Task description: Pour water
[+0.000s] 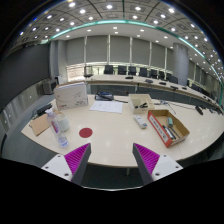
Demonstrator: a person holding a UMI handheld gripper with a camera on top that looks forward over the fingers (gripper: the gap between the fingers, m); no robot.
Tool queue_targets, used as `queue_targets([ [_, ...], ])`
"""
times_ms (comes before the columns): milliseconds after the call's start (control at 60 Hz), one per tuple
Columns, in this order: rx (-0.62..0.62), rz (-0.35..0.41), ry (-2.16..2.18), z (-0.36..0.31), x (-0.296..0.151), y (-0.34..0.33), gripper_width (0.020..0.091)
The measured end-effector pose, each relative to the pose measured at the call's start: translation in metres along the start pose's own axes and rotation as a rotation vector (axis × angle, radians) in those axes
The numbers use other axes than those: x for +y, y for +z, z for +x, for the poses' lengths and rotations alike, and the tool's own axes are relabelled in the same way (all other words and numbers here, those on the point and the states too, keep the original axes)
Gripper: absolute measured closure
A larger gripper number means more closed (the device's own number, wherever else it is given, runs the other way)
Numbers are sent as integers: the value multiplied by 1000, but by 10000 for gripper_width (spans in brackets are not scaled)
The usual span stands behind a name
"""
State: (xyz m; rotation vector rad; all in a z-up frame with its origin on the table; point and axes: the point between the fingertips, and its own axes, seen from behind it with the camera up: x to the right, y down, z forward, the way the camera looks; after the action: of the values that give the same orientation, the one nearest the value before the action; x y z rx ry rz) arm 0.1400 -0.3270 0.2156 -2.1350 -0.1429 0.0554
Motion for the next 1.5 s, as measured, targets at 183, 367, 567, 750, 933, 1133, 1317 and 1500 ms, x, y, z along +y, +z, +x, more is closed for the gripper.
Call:
queue_targets([
  [183,-84,19,-11,-111,15,28,243],
  [367,-97,53,-11,-210,23,75,243],
  [567,-50,99,-29,-274,22,148,244],
  [750,15,133,-13,-287,22,210,279],
  [933,57,179,-20,-285,12,238,561],
  [1133,59,176,-39,-285,6,236,695],
  [1317,133,146,-119,-259,-12,217,738],
  [1500,260,154,-316,-211,-67,210,737],
])
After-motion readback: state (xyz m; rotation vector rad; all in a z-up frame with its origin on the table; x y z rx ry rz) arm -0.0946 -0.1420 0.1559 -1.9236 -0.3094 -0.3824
